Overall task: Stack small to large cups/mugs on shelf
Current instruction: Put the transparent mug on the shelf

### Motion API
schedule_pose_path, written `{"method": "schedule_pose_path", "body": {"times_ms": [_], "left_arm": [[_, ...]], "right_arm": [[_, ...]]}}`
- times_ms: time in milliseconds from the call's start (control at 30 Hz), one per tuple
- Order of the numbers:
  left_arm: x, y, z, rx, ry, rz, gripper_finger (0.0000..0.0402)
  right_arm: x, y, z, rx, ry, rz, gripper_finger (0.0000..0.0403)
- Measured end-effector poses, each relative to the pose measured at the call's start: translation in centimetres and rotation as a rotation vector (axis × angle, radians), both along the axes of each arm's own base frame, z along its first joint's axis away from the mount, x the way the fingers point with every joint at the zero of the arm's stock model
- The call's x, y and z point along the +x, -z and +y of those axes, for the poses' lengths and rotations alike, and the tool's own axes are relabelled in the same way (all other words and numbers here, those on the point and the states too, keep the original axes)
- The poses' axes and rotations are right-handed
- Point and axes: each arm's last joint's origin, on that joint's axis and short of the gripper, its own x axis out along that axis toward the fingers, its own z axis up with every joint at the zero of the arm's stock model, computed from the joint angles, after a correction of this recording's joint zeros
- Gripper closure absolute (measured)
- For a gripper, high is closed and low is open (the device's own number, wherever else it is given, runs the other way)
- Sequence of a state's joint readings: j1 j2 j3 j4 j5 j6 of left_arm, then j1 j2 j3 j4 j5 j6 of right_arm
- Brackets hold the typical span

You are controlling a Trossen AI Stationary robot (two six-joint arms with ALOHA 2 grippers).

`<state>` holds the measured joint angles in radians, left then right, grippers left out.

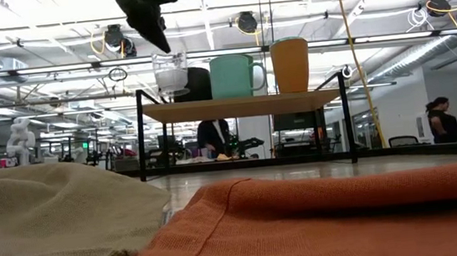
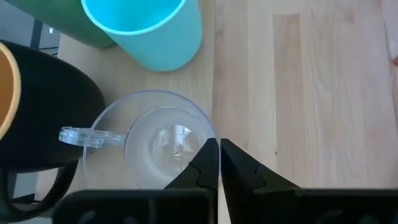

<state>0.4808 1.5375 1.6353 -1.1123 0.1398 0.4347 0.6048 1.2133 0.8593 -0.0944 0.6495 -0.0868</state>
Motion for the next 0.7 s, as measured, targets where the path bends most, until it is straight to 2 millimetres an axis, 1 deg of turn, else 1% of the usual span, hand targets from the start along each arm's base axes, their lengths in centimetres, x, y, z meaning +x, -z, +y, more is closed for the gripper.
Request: {"method": "schedule_pose_path", "body": {"times_ms": [233,533,700], "left_arm": [[-0.28,0.28,-0.10,-0.008,-0.006,0.040,0.0392],[-0.26,0.29,-0.08,-0.008,-0.005,0.037,0.0392],[-0.30,0.20,0.34,0.001,-0.018,0.021,0.0392]], "right_arm": [[0.00,0.00,0.00,0.000,0.000,0.000,0.0403],[0.00,0.00,0.01,0.002,-0.003,0.001,0.0403],[0.00,0.01,0.08,0.012,-0.023,0.007,0.0403]]}}
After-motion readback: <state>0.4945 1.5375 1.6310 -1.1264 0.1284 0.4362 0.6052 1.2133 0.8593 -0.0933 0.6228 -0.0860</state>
